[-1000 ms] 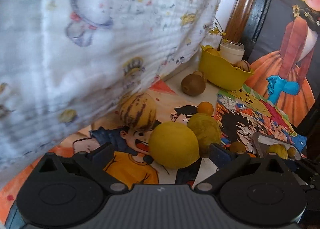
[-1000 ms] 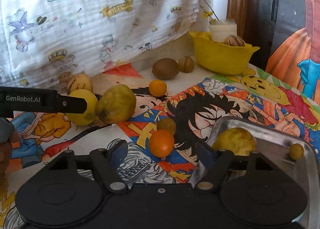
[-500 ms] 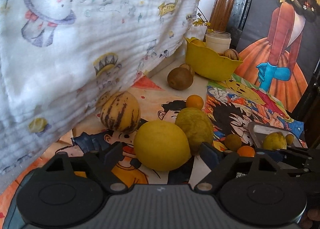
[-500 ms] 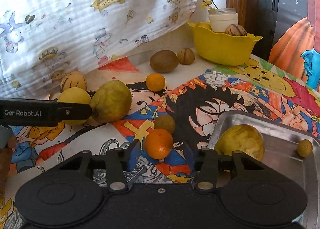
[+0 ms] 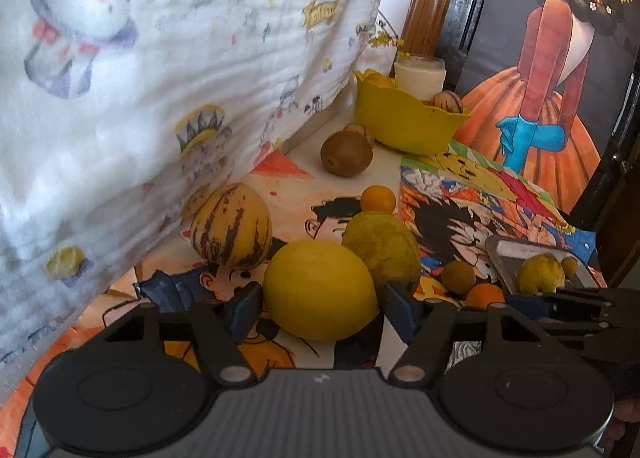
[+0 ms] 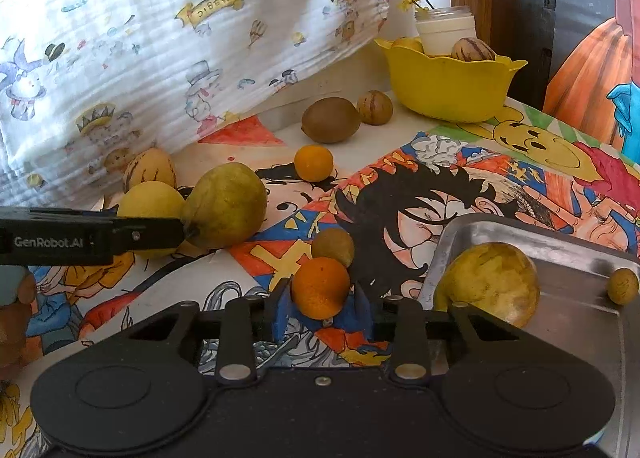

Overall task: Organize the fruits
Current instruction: 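Grasp the yellow lemon with the left tool while the right tool grasps a small orange, then carry the lemon and orange over the metal tray and open both tools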

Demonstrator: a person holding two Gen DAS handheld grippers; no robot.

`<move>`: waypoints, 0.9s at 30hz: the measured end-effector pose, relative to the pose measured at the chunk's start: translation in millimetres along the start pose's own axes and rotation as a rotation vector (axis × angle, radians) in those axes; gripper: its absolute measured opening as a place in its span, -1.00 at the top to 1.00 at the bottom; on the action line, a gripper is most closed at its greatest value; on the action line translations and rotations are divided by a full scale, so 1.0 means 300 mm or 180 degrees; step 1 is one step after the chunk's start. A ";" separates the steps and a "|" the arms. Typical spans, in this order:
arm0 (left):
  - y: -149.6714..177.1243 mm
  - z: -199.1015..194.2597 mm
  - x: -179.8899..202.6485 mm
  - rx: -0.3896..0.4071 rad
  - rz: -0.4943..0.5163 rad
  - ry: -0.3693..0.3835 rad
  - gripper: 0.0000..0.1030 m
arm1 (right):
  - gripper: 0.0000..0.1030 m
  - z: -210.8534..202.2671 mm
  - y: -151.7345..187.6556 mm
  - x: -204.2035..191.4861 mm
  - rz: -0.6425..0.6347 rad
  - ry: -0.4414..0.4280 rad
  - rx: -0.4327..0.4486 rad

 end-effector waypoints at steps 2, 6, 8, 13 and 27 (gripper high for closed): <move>0.001 0.009 -0.006 -0.0031 -0.0038 -0.0016 -0.43 | 0.30 0.000 -0.001 -0.002 -0.0003 0.0005 0.0004; -0.012 0.009 0.010 0.0006 0.0030 -0.0010 -0.37 | 0.37 0.000 -0.002 -0.005 -0.0003 -0.0002 0.0005; -0.013 0.009 0.012 -0.0003 0.0035 -0.0037 -0.31 | 0.38 -0.002 -0.002 -0.006 -0.0006 -0.0001 0.0007; -0.003 -0.003 0.007 -0.0011 -0.0031 -0.0063 -0.29 | 0.39 -0.026 0.000 -0.013 0.0017 -0.0065 0.0024; 0.066 -0.098 0.052 -0.0298 -0.0432 -0.0059 -0.28 | 0.39 -0.178 0.066 -0.021 0.0232 -0.0271 0.0083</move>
Point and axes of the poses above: each gripper's, at about its wrist camera, not at the fingertips, and z roughly the way its jaws point, x to its right, y to its underside, the point moved 7 cm from there along z, roughly the way its jaws point, and after that the axes turned 5 degrees about -y, right-handed, at the moved point
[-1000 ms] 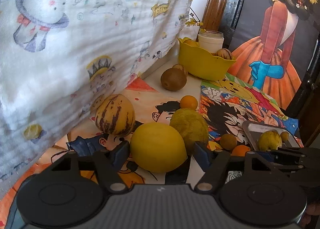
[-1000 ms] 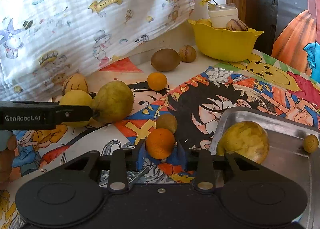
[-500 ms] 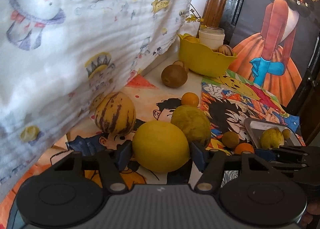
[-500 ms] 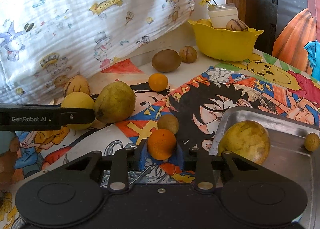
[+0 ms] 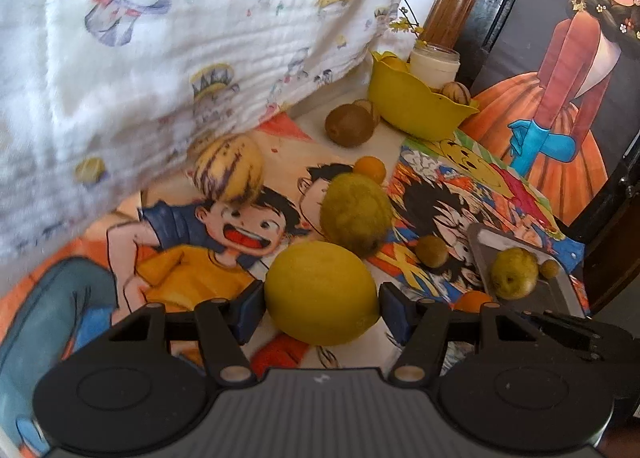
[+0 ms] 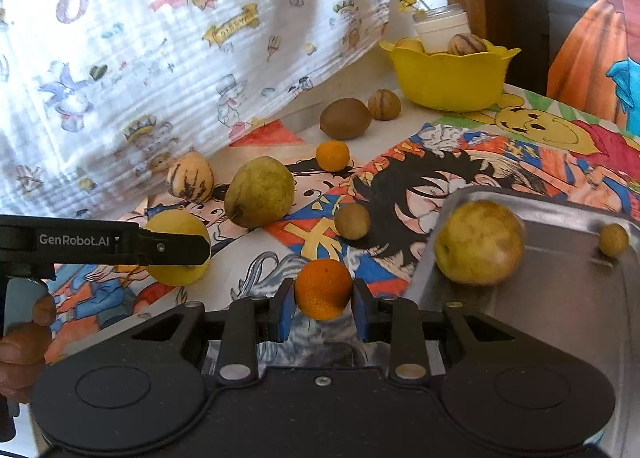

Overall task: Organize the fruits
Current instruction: 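Carry the lemon and orange over the metal tray and open both tools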

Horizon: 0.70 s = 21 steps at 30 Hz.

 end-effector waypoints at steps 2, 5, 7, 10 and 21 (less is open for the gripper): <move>0.012 -0.023 0.017 -0.0004 -0.0024 0.0028 -0.27 | 0.39 -0.043 0.008 0.008 0.0040 -0.0012 0.0051; 0.025 -0.055 0.056 -0.0016 -0.0068 0.0118 -0.27 | 0.39 -0.109 0.020 0.029 0.0103 -0.0011 0.0134; 0.035 -0.077 0.091 -0.0016 -0.0059 0.0182 -0.27 | 0.39 -0.157 0.029 0.053 0.0148 0.0007 0.0186; 0.048 -0.103 0.150 -0.0016 -0.0040 0.0276 -0.27 | 0.39 -0.223 0.036 0.101 0.0192 0.0083 0.0271; 0.086 -0.081 0.405 0.0082 0.0134 0.0646 -0.27 | 0.39 -0.351 0.090 0.354 0.0367 0.0626 0.0380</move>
Point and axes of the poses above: each gripper's, at about its wrist camera, not at the fingertips, and z roughly the way its jaws point, x to its right, y to its underside, the point moved 7 cm from there along z, roughly the way its jaws point, and after that the axes turned 5 degrees about -y, right-handed, at the moved point
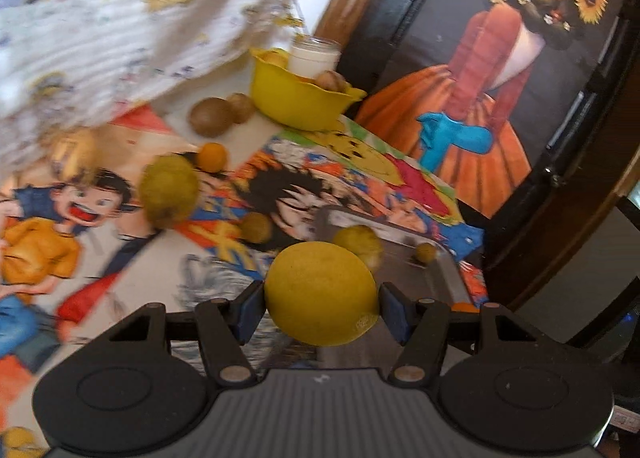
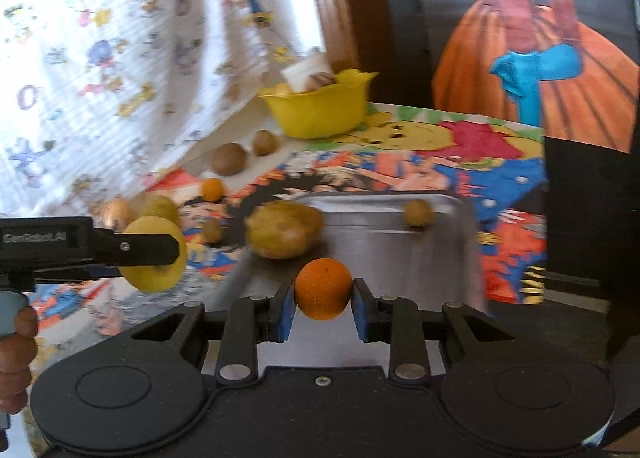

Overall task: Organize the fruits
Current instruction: 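Carry the lemon and orange over the metal tray and open both tools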

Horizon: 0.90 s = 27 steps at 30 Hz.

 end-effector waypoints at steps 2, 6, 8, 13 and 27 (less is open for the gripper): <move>0.013 0.026 0.040 -0.0015 0.0087 0.0035 -0.27 | 0.39 0.008 -0.002 0.043 0.0018 0.0100 0.0011; 0.036 0.073 0.104 -0.0069 0.0231 0.0100 -0.27 | 0.39 0.043 -0.013 0.096 0.0026 0.0212 0.0014; 0.047 0.091 0.127 -0.0078 0.0285 0.0136 -0.27 | 0.39 0.064 -0.023 0.123 0.0018 0.0263 0.0007; 0.066 0.125 0.161 -0.0110 0.0400 0.0165 -0.28 | 0.39 0.126 -0.057 0.166 -0.0005 0.0342 -0.0014; 0.084 0.191 0.168 -0.0159 0.0502 0.0135 -0.28 | 0.38 0.229 -0.092 0.187 -0.0143 0.0367 -0.0196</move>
Point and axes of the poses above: each gripper's, at about its wrist camera, not at the fingertips, and z roughly the way its jaws point, x to its right, y to its underside, the point moved 7 cm from there along z, roughly the way its jaws point, and after that the axes turned 5 degrees about -y, right-handed, at the moved point
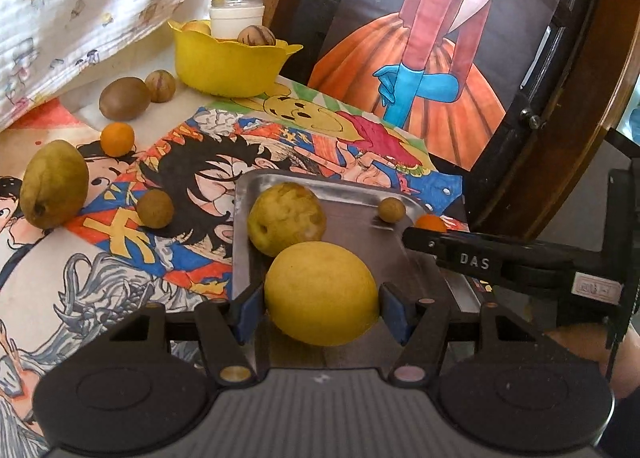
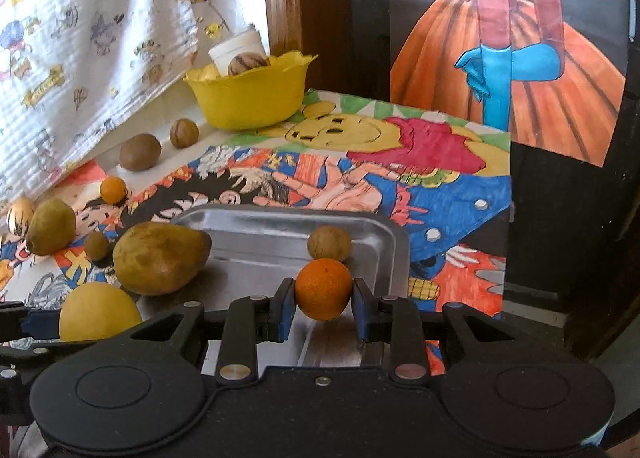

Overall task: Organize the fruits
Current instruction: 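Carry the lemon and orange over the metal tray and open both tools, then withdraw both tools from the tray back toward the remaining fruit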

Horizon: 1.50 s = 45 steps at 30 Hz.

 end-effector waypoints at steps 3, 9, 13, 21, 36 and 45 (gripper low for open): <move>0.005 0.004 0.003 -0.0026 0.0006 0.0006 -0.28 | 0.38 0.005 0.000 0.005 0.0024 0.0007 -0.0019; 0.008 0.008 0.005 -0.0089 -0.0011 0.0005 -0.29 | 0.33 0.006 0.004 0.010 0.0054 0.0012 -0.0050; 0.006 0.010 0.011 -0.0123 0.0008 -0.0031 -0.30 | 0.20 -0.011 0.007 0.012 0.0068 0.0004 -0.0025; 0.009 -0.063 0.017 0.0017 -0.0012 -0.0013 -0.55 | -0.07 -0.130 0.016 0.008 0.0168 0.0008 0.0130; 0.054 -0.374 -0.058 0.0435 -0.0176 -0.0404 -0.99 | -0.81 -0.466 0.135 -0.114 0.0313 -0.0136 0.0386; 0.150 -0.530 -0.096 0.0476 -0.0178 -0.0640 -0.99 | -0.99 -0.617 0.242 -0.230 0.0244 -0.0218 0.0339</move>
Point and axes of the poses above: each gripper's, at about its wrist camera, not at the fingertips, and z roughly the way its jaws point, x to its right, y to its underside, the point moved 7 cm from there along z, roughly the way its jaws point, and after that the axes turned 5 degrees about -y, right-handed, at the moved point
